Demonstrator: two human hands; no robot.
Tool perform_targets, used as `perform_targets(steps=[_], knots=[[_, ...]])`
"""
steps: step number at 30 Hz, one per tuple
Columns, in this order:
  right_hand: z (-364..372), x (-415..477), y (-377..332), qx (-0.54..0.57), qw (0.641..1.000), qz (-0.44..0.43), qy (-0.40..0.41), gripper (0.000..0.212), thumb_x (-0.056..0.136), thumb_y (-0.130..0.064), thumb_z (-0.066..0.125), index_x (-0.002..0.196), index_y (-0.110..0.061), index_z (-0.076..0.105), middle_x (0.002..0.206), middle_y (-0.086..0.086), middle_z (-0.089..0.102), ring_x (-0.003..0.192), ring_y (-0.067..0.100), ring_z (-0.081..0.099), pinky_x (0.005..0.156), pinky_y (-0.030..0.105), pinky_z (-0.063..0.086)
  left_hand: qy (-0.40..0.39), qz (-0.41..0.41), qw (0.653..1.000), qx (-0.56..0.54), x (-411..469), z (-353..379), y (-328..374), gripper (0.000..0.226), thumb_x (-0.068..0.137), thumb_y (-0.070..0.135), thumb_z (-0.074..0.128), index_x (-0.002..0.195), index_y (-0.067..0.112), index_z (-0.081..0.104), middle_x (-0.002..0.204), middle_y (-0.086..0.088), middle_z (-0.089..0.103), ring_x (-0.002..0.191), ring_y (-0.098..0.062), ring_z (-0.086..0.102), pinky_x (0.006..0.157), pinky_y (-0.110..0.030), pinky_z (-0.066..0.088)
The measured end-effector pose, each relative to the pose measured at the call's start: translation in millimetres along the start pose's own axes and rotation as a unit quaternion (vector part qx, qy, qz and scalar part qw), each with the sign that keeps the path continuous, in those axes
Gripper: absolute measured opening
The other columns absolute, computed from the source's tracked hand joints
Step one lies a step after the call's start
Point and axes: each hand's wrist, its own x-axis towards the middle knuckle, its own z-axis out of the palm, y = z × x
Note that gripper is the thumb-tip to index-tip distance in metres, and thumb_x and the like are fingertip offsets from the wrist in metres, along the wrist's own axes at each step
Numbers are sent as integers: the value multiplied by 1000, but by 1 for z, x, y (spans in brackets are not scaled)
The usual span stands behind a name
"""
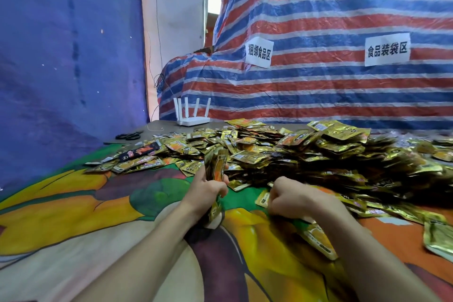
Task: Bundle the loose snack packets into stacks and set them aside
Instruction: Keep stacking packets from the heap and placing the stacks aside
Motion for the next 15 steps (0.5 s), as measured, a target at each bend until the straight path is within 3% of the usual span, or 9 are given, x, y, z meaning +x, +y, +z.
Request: perform_targets(steps=[3, 5, 7, 9, 12, 15], knots=[[10, -2, -3, 188, 973, -114, 77, 9, 93, -16, 68, 84, -15, 69, 77, -2, 65, 64, 4, 56, 62, 19, 46, -2, -8, 1000, 1, 2, -1, 0, 54, 51, -1, 58, 104, -5, 63, 85, -10, 68, 69, -17, 56, 64, -29, 43], [12, -4, -8, 281, 935, -162, 140, 8, 93, -14, 70, 87, -9, 71, 76, 1, 67, 64, 4, 55, 63, 19, 44, -12, -37, 999, -20, 4, -3, -1, 41, 65, -10, 59, 105, -8, 67, 83, -6, 74, 63, -15, 58, 58, -25, 48], [14, -5, -13, 324, 909, -185, 185, 9, 93, -13, 71, 87, -6, 72, 77, 3, 67, 66, 5, 55, 64, 20, 43, -25, -68, 996, -46, 6, -5, -3, 33, 75, -17, 51, 95, -5, 74, 76, -6, 74, 62, -17, 60, 54, -23, 51], [14, -4, -16, 358, 888, -184, 224, 7, 92, -10, 71, 85, -8, 72, 77, 4, 69, 67, 6, 59, 64, 19, 47, -44, -89, 994, -54, 6, -6, -4, 34, 77, -15, 50, 90, -1, 78, 79, -10, 74, 66, -20, 64, 60, -26, 54], [15, -1, -17, 383, 867, -176, 266, 5, 92, -9, 72, 87, -7, 72, 81, 7, 72, 75, 19, 69, 71, 28, 56, -78, -98, 991, -39, 3, -6, 0, 38, 76, -6, 55, 111, -5, 71, 94, -15, 75, 72, -19, 64, 65, -28, 53], [19, 0, -16, 397, 862, -167, 268, 5, 92, -10, 72, 90, -5, 73, 84, 10, 73, 82, 27, 71, 78, 38, 59, -92, -125, 987, -37, 2, -7, 0, 51, 62, 6, 64, 111, -8, 70, 101, -20, 72, 79, -25, 60, 73, -36, 49]])
